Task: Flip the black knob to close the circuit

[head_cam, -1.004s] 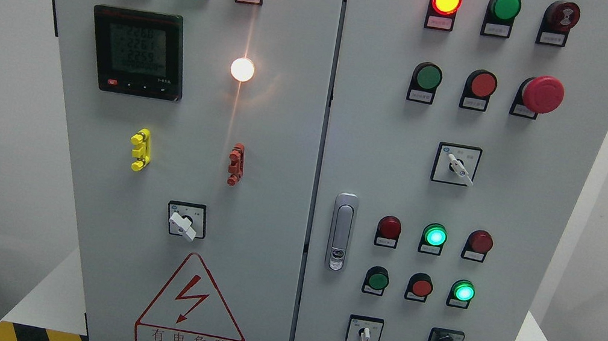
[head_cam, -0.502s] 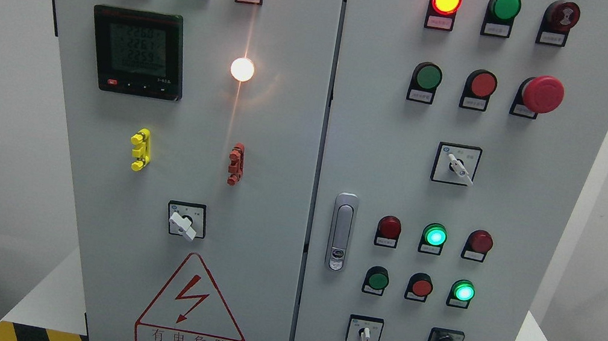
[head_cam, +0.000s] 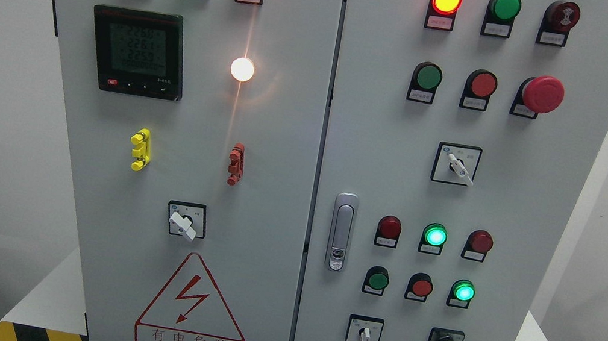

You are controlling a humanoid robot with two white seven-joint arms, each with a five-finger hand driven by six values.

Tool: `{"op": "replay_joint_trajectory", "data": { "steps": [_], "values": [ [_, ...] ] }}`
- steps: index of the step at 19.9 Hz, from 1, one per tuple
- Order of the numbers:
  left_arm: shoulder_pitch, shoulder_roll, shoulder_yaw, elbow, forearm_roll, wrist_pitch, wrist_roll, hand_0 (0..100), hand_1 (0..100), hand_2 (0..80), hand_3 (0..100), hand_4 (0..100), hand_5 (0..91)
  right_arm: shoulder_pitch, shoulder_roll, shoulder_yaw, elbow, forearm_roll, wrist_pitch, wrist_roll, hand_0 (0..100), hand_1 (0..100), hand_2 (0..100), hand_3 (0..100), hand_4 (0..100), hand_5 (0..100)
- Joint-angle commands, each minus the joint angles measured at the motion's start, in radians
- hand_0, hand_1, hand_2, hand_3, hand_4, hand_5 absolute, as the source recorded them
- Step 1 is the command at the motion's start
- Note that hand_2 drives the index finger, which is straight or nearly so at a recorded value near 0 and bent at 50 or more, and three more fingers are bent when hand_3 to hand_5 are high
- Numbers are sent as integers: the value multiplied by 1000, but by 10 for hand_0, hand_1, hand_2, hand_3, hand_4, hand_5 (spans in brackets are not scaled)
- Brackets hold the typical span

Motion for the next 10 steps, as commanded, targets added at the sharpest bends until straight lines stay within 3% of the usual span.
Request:
{"op": "replay_joint_trajectory", "data": {
  "steps": [1, 3, 10],
  "values": [
    [21, 0, 0, -23, 0, 0, 0, 120, 556, 0, 0, 0, 0, -18, 0, 51, -184, 148, 0, -37, 0, 92, 813, 894, 787, 804],
    [21, 0, 0, -23, 0, 0, 0, 120, 556, 0, 0, 0, 0, -15, -3, 51, -264, 206, 20, -52, 0, 75, 832, 914, 799, 823],
    [21, 0, 0, -23, 0, 0, 0, 120, 556, 0, 0, 0, 0, -1, -16, 39, -494, 332, 31, -41, 0, 67, 884, 993, 846, 904]
  ]
}}
